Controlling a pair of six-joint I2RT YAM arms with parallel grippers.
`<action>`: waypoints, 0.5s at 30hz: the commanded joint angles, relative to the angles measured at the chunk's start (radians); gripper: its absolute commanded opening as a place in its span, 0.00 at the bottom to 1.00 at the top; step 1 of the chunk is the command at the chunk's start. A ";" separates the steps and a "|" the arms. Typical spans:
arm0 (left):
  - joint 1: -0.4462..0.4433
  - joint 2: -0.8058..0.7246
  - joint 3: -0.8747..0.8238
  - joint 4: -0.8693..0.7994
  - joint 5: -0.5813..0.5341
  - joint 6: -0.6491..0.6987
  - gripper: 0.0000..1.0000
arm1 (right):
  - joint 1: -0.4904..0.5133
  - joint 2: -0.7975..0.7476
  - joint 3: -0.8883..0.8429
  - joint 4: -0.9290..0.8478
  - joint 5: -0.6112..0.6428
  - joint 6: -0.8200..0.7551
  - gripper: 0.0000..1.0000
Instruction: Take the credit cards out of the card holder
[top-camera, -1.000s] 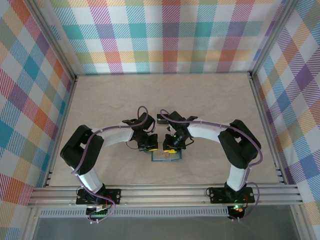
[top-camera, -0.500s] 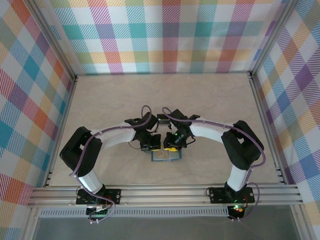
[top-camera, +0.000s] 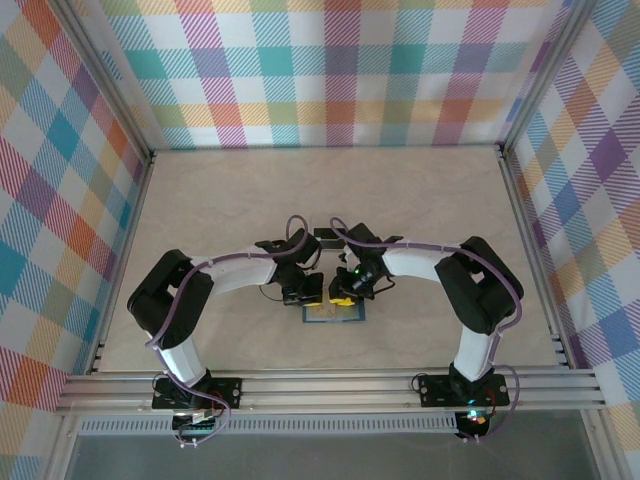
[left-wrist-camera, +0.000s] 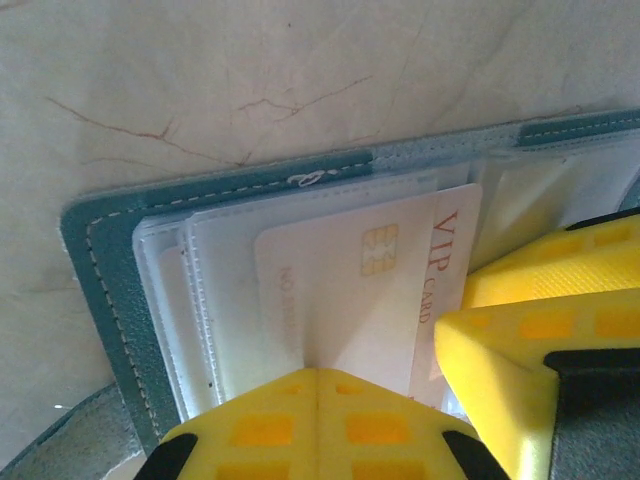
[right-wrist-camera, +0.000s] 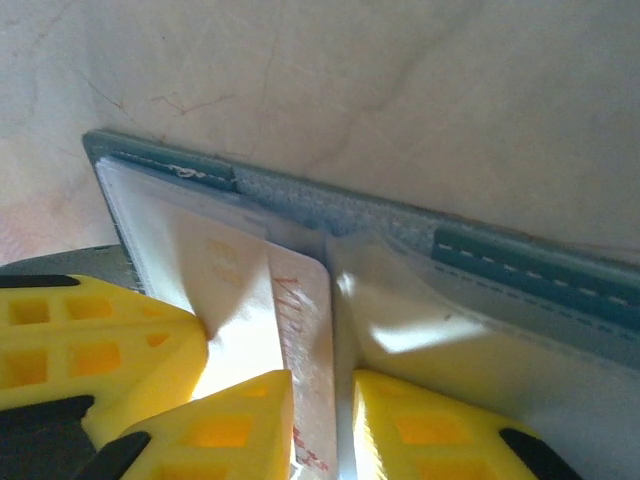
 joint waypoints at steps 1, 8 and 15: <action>-0.007 0.013 -0.041 0.005 -0.037 -0.024 0.03 | 0.003 0.011 -0.042 0.103 -0.086 0.017 0.22; -0.010 0.020 -0.054 0.017 -0.029 -0.028 0.03 | -0.013 -0.051 -0.103 0.220 -0.164 0.063 0.19; -0.011 0.007 -0.060 0.024 -0.022 -0.030 0.03 | -0.014 -0.075 -0.132 0.304 -0.196 0.076 0.18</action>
